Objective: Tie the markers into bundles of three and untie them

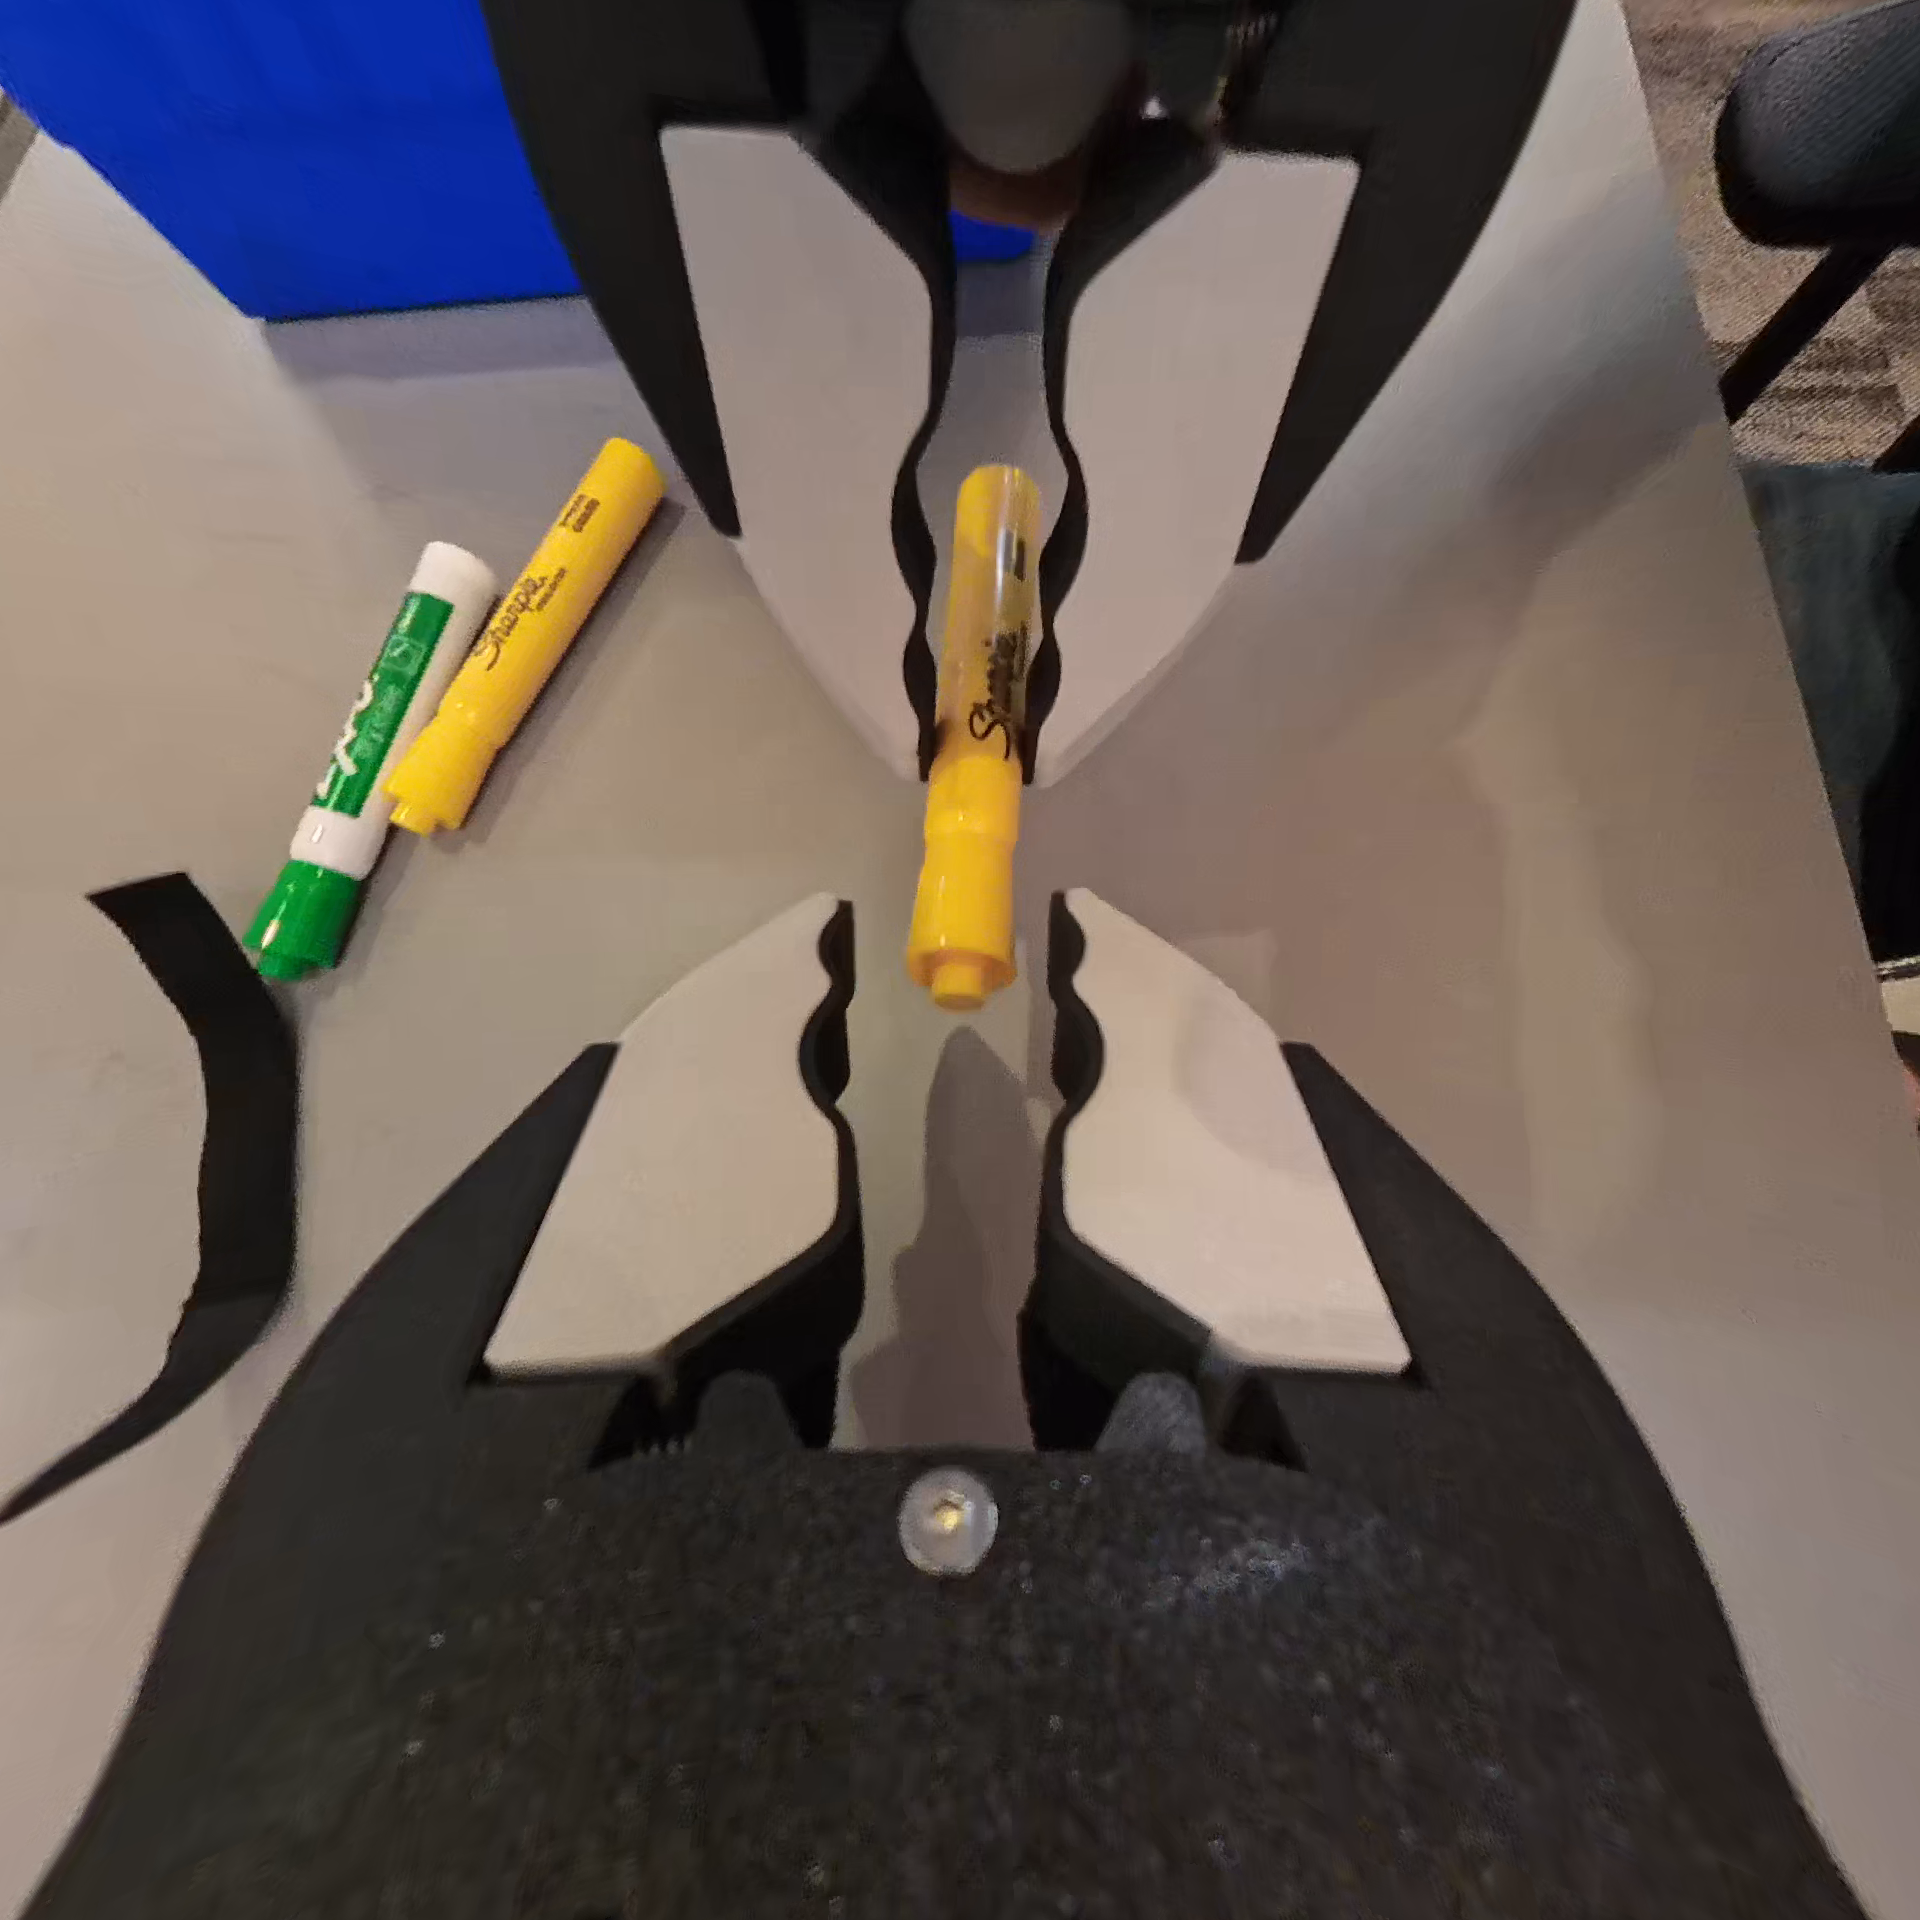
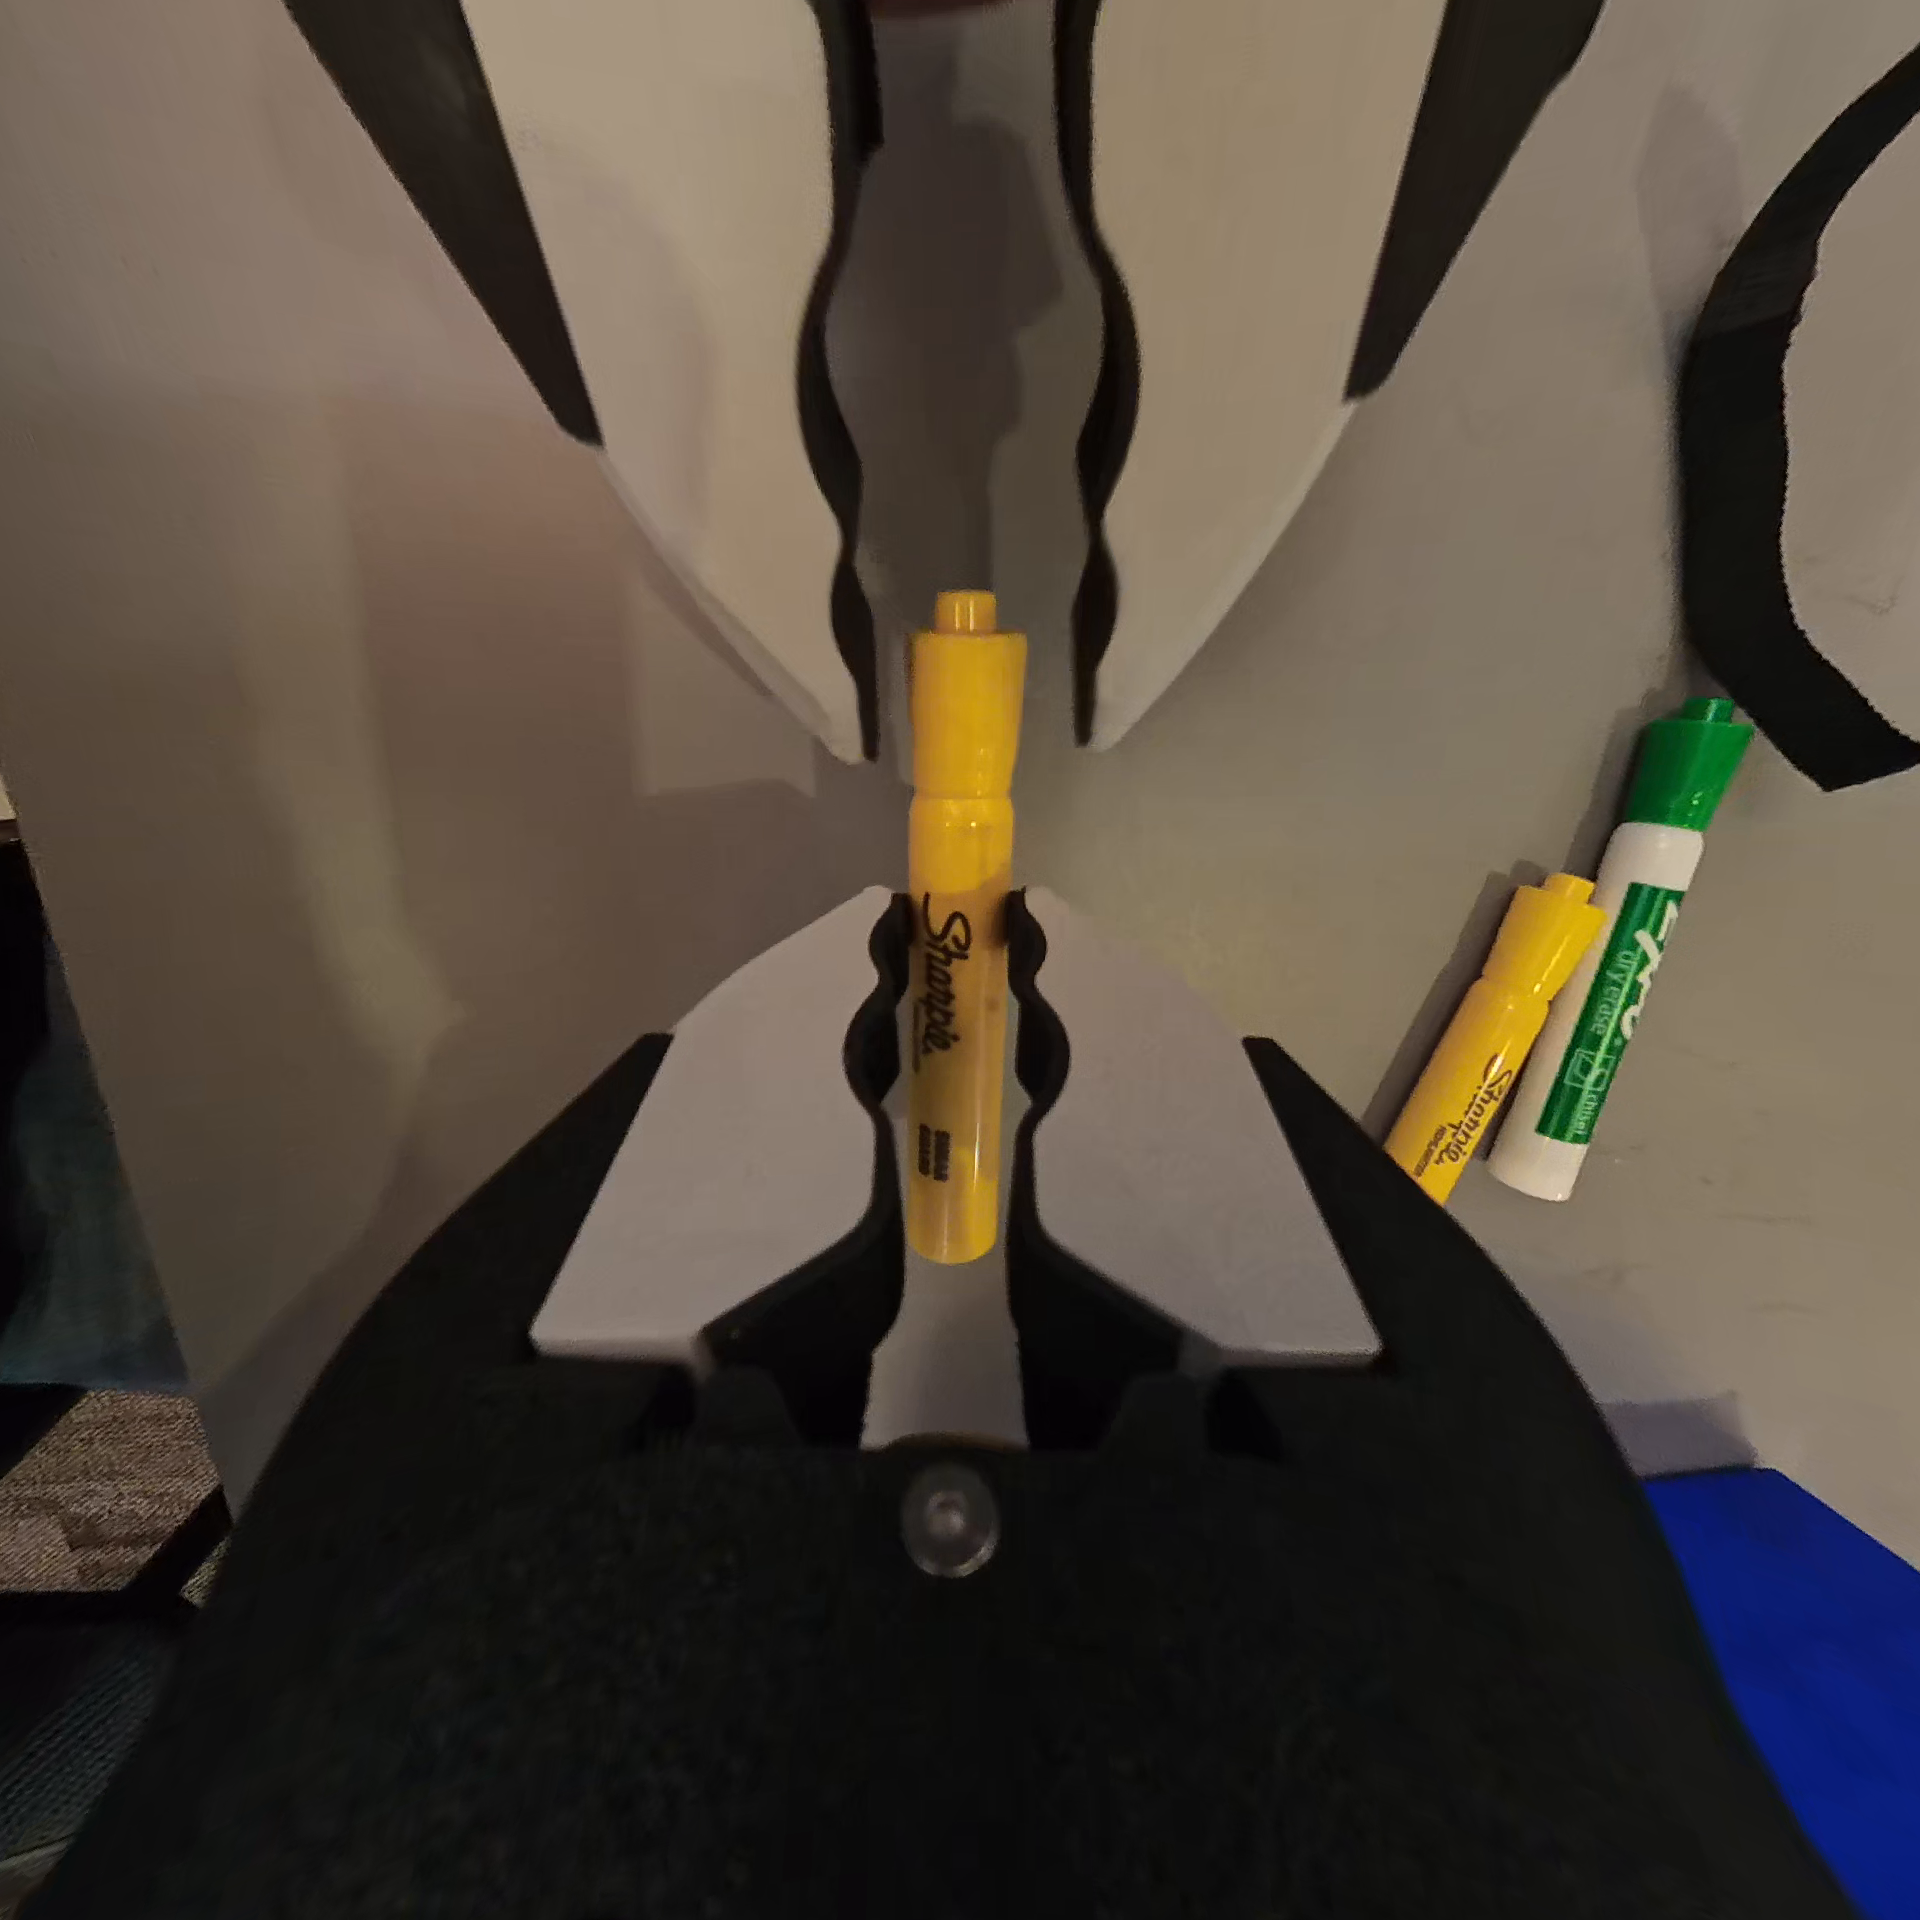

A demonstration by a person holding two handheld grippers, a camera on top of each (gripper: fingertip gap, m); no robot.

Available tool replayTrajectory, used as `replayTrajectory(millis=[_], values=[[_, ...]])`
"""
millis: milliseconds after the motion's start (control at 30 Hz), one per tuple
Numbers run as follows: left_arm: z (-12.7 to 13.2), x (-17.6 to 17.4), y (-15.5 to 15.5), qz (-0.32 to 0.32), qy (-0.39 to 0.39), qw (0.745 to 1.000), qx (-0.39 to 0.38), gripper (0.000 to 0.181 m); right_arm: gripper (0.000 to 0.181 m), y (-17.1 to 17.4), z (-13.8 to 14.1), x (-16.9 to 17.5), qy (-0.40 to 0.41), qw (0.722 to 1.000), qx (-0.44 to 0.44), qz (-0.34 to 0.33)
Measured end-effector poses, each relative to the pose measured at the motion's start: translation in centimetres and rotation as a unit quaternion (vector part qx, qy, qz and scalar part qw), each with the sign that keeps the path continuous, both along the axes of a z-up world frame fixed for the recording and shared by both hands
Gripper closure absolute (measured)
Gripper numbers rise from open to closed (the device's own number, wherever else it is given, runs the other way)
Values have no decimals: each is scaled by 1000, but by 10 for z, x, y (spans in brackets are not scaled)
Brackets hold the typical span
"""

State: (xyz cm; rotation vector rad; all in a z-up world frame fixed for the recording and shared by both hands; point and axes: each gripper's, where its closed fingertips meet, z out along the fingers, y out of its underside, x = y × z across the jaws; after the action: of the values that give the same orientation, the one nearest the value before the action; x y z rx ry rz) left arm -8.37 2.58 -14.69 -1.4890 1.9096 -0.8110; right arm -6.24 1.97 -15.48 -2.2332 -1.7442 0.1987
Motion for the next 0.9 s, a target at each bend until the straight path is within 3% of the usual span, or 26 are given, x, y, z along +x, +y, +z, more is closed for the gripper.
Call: replayTrajectory(millis=[67,233,500,567,667,900], values=[[-1,3,-4,-12,0,1000,-6,162,163,-1,2,-1,0,1000,-1,3],[-18,1,-6,-17,41,999,1,163,164,-3,5,-4,5,1000,-4,8],[-23,-2,-4,-3,50,999,-8,163,156,2,-3,-1,-1,1000,2,-4],[-17,0,-6,4,30,999,-42,163,151,5,-7,1,-9,1000,7,-5],[-6,2,-7,10,-2,996,-94,163,161,4,-7,-6,6,1000,21,11],[21,0,-1,24,-84,987,-134,159,162,11,6,-9,62,997,55,4]])
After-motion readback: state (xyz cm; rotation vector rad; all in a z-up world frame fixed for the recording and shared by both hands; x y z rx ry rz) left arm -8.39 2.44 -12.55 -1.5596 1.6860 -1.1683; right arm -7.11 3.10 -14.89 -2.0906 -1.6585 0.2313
